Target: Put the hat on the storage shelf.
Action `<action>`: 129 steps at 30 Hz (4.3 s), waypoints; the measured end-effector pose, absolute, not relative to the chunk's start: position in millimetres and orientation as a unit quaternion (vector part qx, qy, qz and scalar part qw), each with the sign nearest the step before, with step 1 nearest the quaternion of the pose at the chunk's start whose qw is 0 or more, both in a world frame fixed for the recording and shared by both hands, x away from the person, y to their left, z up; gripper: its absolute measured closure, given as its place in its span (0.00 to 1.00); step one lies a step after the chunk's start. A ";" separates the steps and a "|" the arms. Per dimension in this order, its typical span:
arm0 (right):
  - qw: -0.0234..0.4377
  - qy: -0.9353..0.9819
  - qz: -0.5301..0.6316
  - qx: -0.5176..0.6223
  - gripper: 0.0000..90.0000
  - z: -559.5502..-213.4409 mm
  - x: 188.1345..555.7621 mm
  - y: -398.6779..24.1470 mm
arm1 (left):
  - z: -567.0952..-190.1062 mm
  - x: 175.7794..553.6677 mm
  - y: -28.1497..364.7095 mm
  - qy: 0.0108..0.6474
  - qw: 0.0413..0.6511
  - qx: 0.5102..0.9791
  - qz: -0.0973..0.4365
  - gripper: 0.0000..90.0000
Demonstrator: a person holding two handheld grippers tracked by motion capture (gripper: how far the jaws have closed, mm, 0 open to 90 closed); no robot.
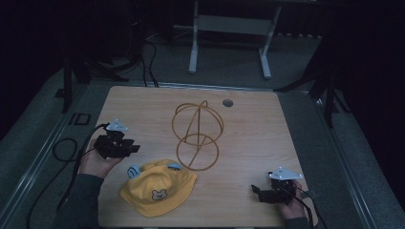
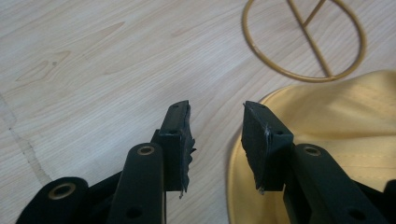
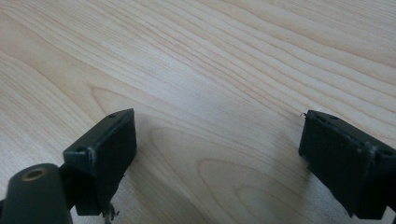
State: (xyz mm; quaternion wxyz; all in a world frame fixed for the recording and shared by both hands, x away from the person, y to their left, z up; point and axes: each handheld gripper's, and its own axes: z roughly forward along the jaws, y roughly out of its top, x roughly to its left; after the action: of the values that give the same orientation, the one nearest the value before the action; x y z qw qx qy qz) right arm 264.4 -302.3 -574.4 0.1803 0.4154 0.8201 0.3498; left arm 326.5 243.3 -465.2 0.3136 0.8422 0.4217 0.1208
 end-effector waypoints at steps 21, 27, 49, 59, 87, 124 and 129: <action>0.181 0.820 0.350 0.415 0.12 -574.4 264.5 -302.3 | -438.3 314.9 229.8 0.376 0.302 0.873 0.074 0.67; 0.181 0.820 0.350 0.414 0.12 -574.5 264.5 -302.4 | -429.9 311.1 223.9 0.353 0.305 0.883 0.058 0.67; 0.181 0.820 0.350 0.414 0.12 -574.5 264.5 -302.4 | -425.3 304.5 211.4 0.309 0.304 0.901 0.020 0.65; 0.180 0.820 0.350 0.416 0.12 -574.3 264.4 -302.2 | -419.8 298.7 201.8 0.280 0.302 0.911 0.008 0.63; 0.180 0.819 0.350 0.417 0.12 -574.3 264.3 -302.1 | -437.1 297.7 167.8 0.226 0.221 0.949 -0.019 0.63; 0.181 0.820 0.350 0.414 0.12 -574.5 264.5 -302.4 | -410.8 314.4 192.8 0.250 0.171 0.952 0.040 0.90; 0.181 0.820 0.350 0.414 0.12 -574.4 264.5 -302.4 | -407.2 318.5 198.0 0.266 0.172 0.947 0.047 0.90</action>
State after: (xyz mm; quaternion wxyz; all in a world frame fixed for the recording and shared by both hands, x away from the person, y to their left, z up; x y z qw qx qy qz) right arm 264.5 -302.4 -574.4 0.1811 0.4144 0.8204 0.3499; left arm 318.5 198.0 -407.2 0.1722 0.9474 0.2656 0.0472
